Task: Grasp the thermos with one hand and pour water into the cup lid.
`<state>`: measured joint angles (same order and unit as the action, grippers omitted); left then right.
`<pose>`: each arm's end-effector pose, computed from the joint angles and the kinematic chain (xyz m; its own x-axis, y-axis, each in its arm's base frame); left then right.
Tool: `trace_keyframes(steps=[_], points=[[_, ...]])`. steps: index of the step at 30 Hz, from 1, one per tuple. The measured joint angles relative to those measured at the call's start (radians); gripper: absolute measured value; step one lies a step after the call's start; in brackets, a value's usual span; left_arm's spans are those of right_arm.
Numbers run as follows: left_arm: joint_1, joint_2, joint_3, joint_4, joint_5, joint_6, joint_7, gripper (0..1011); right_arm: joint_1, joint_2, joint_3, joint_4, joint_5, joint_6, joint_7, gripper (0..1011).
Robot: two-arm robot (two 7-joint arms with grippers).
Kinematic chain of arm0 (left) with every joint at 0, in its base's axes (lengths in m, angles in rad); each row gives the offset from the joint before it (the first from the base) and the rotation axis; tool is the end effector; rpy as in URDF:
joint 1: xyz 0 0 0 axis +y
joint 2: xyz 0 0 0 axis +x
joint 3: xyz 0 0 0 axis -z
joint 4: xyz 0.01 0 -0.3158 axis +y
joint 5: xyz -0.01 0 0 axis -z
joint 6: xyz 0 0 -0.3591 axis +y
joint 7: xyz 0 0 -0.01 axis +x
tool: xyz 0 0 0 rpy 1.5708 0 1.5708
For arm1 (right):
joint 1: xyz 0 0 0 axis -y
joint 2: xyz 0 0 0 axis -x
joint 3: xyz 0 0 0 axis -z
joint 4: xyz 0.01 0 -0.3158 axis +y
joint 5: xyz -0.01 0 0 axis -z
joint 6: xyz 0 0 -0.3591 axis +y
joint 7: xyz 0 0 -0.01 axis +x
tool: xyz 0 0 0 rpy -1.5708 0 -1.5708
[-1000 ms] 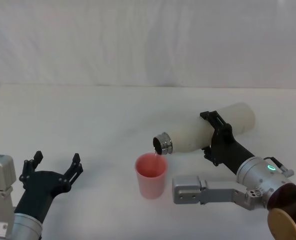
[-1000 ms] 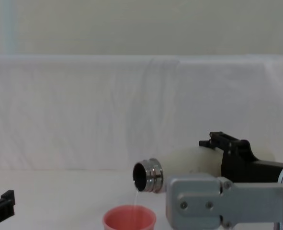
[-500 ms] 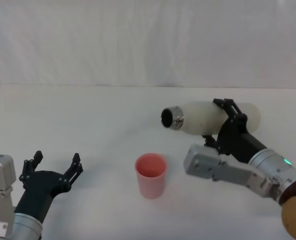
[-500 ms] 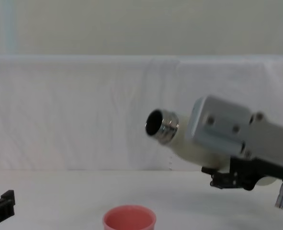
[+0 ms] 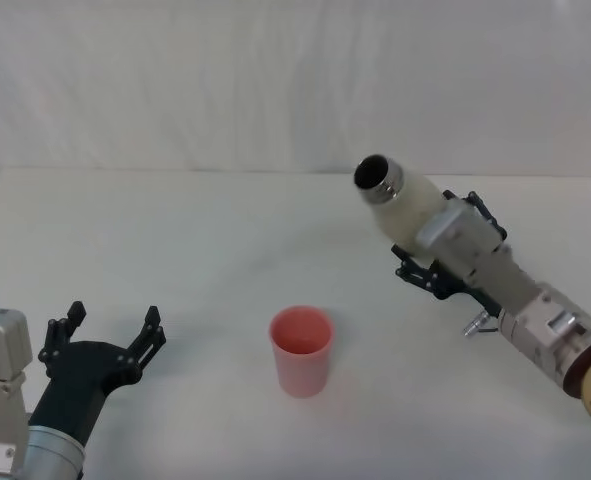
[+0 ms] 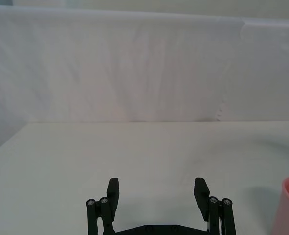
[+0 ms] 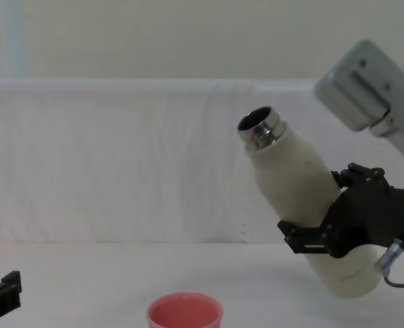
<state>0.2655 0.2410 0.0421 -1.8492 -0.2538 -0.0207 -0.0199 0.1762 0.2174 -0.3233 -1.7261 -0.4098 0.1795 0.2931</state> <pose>0.2964 0.0384 -0.3096 0.1245 0.9917 -0.0326 -0.9921 0.1240 -0.0175 0.4022 0.0578 -0.2224 0.4015 -0.6802 0.6132 0.8862 0.4575 -0.0727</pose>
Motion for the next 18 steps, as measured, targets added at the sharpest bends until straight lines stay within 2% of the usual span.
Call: trace_keyframes(steps=[2,3,5,6,10,11,13,18], points=[[0.000,0.000,0.000,0.000,0.000,0.000,0.000,1001,0.001,-0.012,0.010,0.008,0.029,0.004,0.003,957],[0.000,0.000,0.000,0.000,0.000,0.000,0.000,1001,0.002,-0.023,0.019,0.016,0.063,0.008,0.007,957],[0.000,0.000,0.000,0.000,0.000,0.000,0.000,1001,0.002,-0.029,0.024,0.020,0.078,0.010,0.009,957],[0.000,0.000,0.000,0.000,0.000,0.000,0.000,1001,0.004,-0.046,0.039,0.032,0.123,0.017,0.014,957],[0.000,0.000,0.000,0.000,0.000,0.000,0.000,1001,0.006,-0.061,0.052,0.044,0.163,0.026,0.019,957],[0.000,0.000,0.000,0.000,0.000,0.000,0.000,1001,0.009,-0.076,0.066,0.055,0.202,0.038,0.022,957],[0.000,0.000,0.000,0.000,0.000,0.000,0.000,1001,0.014,-0.091,0.080,0.070,0.241,0.049,0.024,957],[0.000,0.000,0.000,0.000,0.000,0.000,0.000,1001,0.023,-0.114,0.100,0.095,0.299,0.069,0.024,957]])
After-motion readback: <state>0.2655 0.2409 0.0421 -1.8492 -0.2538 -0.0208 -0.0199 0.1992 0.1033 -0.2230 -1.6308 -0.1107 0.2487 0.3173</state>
